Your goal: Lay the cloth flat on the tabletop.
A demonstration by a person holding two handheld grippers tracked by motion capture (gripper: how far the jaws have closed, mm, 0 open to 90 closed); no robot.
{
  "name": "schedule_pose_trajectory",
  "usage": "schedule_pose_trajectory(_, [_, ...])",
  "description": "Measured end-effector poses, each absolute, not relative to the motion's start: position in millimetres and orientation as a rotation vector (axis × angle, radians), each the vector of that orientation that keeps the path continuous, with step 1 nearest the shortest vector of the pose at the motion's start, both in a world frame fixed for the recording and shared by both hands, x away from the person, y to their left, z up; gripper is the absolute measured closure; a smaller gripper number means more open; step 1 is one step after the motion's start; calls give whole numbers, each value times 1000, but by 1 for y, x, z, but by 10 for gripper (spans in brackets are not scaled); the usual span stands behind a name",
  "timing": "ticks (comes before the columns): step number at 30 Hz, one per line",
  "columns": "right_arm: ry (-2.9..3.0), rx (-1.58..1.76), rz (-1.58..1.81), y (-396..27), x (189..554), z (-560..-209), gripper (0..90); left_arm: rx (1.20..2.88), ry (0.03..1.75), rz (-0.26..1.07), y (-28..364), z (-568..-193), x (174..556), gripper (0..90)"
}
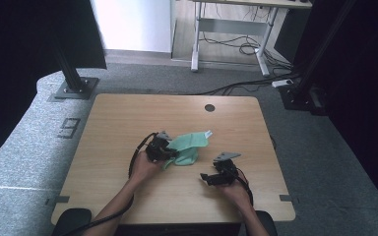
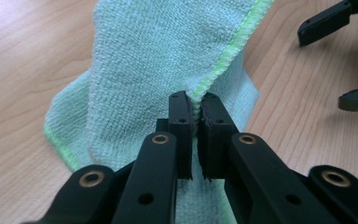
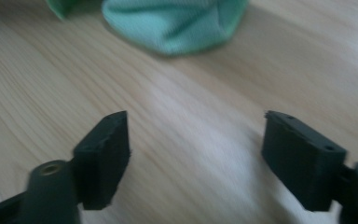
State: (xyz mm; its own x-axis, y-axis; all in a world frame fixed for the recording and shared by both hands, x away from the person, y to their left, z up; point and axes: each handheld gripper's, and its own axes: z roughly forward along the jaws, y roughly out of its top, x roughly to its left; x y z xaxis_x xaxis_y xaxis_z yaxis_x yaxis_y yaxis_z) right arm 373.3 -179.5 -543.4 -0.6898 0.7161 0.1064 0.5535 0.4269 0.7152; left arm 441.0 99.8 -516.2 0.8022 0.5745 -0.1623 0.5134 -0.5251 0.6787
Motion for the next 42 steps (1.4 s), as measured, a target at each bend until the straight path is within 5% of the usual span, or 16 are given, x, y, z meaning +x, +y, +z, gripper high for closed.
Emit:
schedule_pose_trajectory(16, [2514,1030,1108,-119,414,-539,599,2194,812,90,107,-509,445,844])
schedule_pose_trajectory(20, [2512,1022,1075,-114,416,-541,847,2175,820,99,110,-505,447,844])
schedule_pose_trajectory(36, [2405,1097,1176,-174,404,-499,862,2063,928,148,156,-480,449,844])
schedule_pose_trajectory(42, [2387,1179,1166,-192,414,-507,841,2085,1015,128,166,-500,453,842])
